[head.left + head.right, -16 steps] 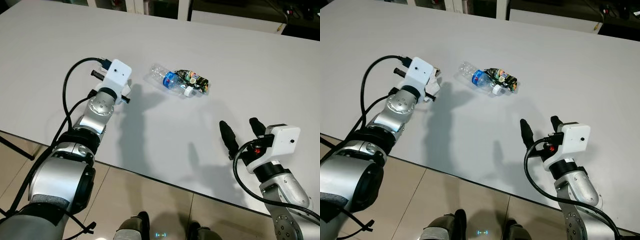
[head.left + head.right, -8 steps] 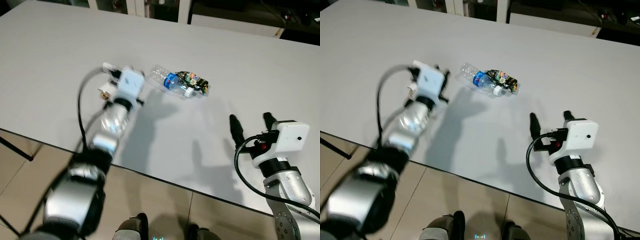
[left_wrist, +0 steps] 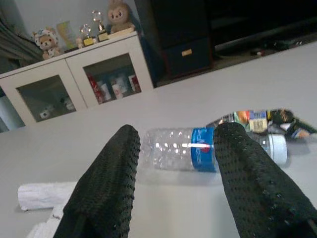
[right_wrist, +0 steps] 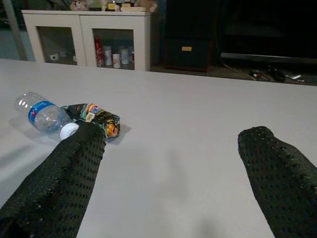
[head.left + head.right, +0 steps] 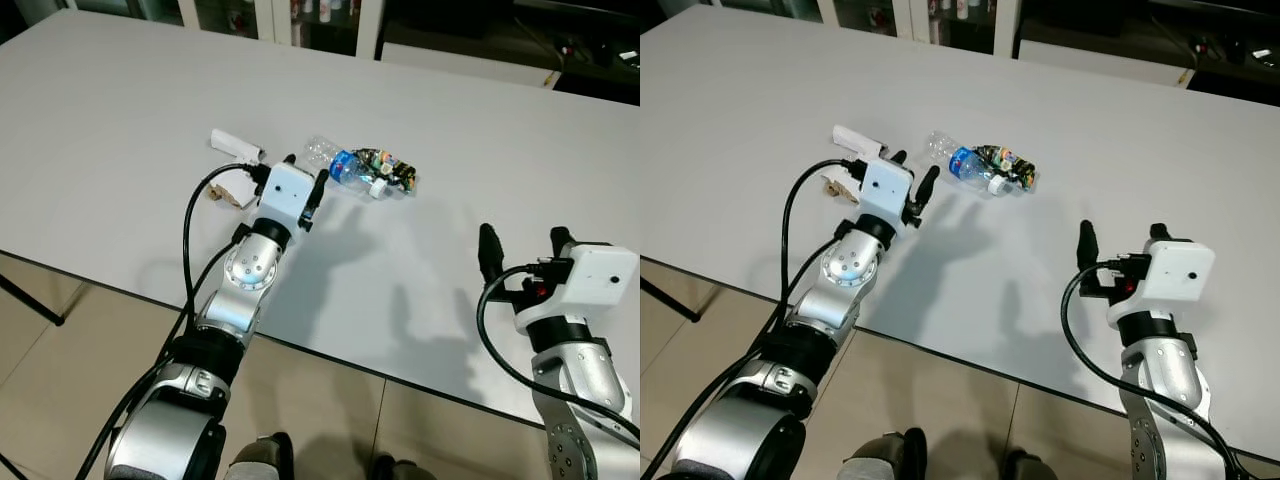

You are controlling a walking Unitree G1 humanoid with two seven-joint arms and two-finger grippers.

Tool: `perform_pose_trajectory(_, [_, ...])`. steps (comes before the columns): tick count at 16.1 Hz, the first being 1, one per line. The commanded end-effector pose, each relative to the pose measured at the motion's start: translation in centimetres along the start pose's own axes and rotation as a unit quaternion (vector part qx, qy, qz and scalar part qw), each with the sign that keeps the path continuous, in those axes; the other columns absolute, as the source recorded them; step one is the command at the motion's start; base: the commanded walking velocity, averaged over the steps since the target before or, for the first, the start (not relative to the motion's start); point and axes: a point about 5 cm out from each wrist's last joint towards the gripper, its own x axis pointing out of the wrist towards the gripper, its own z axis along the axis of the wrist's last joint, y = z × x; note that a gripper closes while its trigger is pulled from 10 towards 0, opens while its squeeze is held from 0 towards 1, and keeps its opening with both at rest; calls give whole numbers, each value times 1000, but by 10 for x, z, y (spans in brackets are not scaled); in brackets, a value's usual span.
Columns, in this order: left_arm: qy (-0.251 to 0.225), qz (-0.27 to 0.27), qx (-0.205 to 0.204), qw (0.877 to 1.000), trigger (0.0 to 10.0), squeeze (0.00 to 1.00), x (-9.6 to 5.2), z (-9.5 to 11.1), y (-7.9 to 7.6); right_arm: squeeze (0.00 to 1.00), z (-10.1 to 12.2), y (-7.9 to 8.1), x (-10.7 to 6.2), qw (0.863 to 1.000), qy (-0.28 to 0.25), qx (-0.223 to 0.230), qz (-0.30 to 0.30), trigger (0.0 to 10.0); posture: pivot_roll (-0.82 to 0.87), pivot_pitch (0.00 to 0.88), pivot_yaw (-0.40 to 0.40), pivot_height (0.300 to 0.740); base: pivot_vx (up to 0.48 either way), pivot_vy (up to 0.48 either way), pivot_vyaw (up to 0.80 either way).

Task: Picking trash to rubbish bin

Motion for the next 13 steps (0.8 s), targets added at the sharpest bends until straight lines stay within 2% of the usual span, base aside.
perform_pose_trajectory(1, [1,-3,-2,1000,10000,1000,0,1,2,0,-1,-2,-2,1000,1,-5,-9,10000,105,113,11,740,0,345,0])
perform_pose_trajectory(6, [6,1,-4,1000,10000,1000,0,3,3,0,0,-3,-2,1000,-3,-6,-14,10000,104,109,14,740,0,370,0])
perform_pose_trajectory(13, [19,-2,-1,1000,10000,1000,1,2,5,0,3,-5,-1,1000,-11,-9,-23,10000,103,103,25,740,0,480,0])
